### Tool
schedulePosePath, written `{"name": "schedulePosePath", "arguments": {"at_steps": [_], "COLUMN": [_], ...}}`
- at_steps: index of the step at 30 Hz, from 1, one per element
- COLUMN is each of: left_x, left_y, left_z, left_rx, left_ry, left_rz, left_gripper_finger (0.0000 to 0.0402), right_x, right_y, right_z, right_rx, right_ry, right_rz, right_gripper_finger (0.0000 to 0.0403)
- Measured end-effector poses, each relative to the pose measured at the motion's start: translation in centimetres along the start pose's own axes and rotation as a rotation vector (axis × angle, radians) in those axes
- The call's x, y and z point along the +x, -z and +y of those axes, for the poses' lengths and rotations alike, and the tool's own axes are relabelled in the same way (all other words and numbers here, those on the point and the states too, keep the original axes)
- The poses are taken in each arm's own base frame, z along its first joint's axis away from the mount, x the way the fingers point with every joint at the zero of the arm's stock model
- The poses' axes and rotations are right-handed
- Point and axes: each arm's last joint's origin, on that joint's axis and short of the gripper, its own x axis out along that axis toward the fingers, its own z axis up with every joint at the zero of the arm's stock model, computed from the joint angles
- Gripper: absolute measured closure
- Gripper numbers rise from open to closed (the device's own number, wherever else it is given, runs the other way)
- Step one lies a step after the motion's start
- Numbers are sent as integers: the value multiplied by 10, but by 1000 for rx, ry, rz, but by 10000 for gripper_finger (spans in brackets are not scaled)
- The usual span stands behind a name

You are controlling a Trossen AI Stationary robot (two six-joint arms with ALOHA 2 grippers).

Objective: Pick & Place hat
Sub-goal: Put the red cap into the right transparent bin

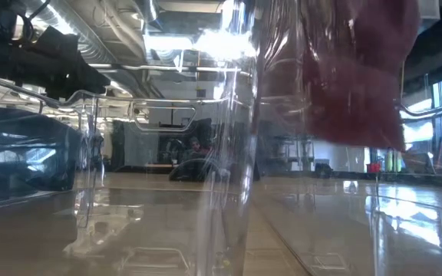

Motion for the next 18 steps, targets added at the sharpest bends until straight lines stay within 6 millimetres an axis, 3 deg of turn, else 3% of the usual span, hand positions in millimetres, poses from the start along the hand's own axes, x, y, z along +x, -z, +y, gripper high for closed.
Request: {"name": "schedulePosePath", "arguments": {"at_steps": [5, 18], "left_x": [1, 4], "left_y": [2, 7], "left_z": [0, -1], "left_rx": [12, 35], "left_ry": [-6, -18], "left_rz": [16, 65], "left_gripper_finger": [245, 245], "right_x": [0, 33], "right_y": [1, 9], "right_z": [-1, -24], "right_rx": [13, 285], "right_ry": [-2, -7], "right_rz": [5, 78], "right_gripper_finger": [360, 360]}}
